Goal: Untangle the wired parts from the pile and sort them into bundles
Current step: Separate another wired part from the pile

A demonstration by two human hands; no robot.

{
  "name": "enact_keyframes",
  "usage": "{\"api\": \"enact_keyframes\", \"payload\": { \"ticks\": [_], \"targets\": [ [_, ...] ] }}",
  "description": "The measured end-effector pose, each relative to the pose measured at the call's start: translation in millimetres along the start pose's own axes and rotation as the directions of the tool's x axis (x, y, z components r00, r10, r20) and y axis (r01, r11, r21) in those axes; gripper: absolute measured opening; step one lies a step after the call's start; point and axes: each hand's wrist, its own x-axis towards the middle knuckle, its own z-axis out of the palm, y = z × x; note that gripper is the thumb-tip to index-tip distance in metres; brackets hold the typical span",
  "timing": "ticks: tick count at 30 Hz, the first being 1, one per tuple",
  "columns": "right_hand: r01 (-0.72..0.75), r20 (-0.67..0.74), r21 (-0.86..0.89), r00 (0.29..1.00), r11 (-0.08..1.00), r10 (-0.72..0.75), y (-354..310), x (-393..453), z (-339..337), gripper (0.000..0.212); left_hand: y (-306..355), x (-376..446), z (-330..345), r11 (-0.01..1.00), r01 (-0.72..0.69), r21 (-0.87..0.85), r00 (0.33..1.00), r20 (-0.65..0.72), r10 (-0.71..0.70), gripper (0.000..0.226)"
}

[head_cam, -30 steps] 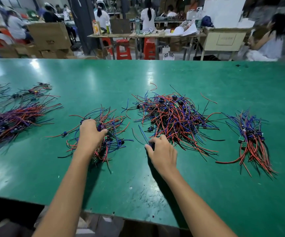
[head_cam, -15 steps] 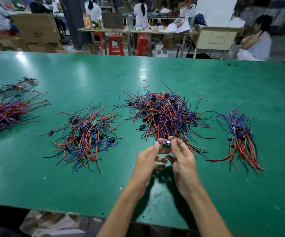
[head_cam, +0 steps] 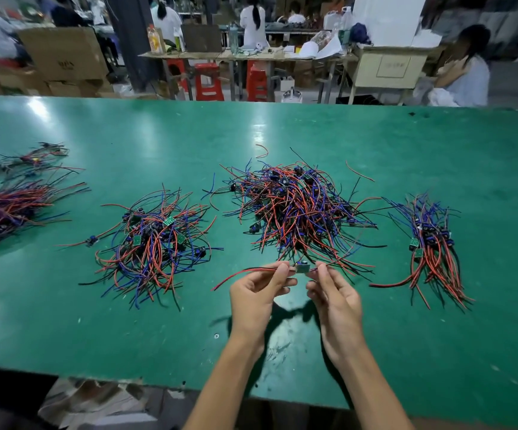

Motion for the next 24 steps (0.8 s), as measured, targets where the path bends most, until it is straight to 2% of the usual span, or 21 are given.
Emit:
{"api": "enact_keyframes", "payload": {
  "ticks": [3,5,6,8,9,10,11,13,15,18,20,24],
  "targets": [
    [-0.008,-0.018,0.021,1.000,1.000,0.008,1.8,1.6,-2.7,0.021,-4.3,-2.8,-5.5,0.998,-0.050,0.036,0.997,0.059,0.048,0.020],
    [-0.025,-0.015,0.068,1.000,0.997,0.026,2.0,3.3,-5.5,0.019,-6.1,-4.0,-13.6,0.968,-0.171,0.181,0.978,0.152,0.144,0.023],
    [-0.033,-0.010,0.085,0.999,0.996,0.033,2.2,4.4,-7.7,0.016,-8.0,-2.4,-19.3,0.911,-0.285,0.297,0.951,0.202,0.232,0.034],
    [-0.045,-0.008,0.079,0.999,0.996,0.046,2.5,5.6,-11.2,0.013,-11.4,1.8,-31.5,0.698,-0.504,0.509,0.864,0.299,0.406,0.059],
    [-0.048,-0.009,0.068,0.999,0.997,0.049,2.2,5.5,-11.9,0.014,-12.1,3.8,-36.9,0.618,-0.548,0.564,0.834,0.310,0.458,0.062],
    [-0.048,-0.013,0.059,0.999,0.997,0.049,2.2,5.4,-12.6,0.014,-11.3,4.7,-41.6,0.596,-0.547,0.588,0.830,0.284,0.481,0.057],
    [-0.046,-0.013,0.053,0.999,0.998,0.047,1.7,4.9,-12.4,0.014,-9.1,5.5,-45.0,0.623,-0.511,0.592,0.849,0.234,0.474,0.049],
    [-0.035,-0.002,0.034,0.999,0.999,0.035,0.9,3.5,-12.6,0.013,-1.1,8.6,-51.4,0.763,-0.390,0.516,0.917,0.139,0.374,0.032],
    [-0.012,0.031,-0.004,0.999,1.000,0.012,0.6,2.0,-12.2,0.013,12.2,13.4,-54.8,0.855,-0.280,0.437,0.959,0.171,0.227,0.022],
    [0.027,0.088,-0.059,0.996,0.998,-0.022,2.8,0.8,-10.0,0.013,29.3,19.1,-42.6,0.865,-0.131,0.484,0.929,0.365,-0.064,0.018],
    [0.039,0.117,-0.059,0.993,0.998,-0.032,4.7,-0.1,-8.1,0.015,30.6,17.5,-25.2,0.845,-0.053,0.533,0.885,0.417,-0.208,0.024],
    [0.059,0.123,-0.065,0.991,0.996,-0.051,9.7,1.7,-9.5,0.015,21.7,11.4,-2.3,0.866,0.036,0.499,0.897,0.366,-0.248,0.021]
  ]
}}
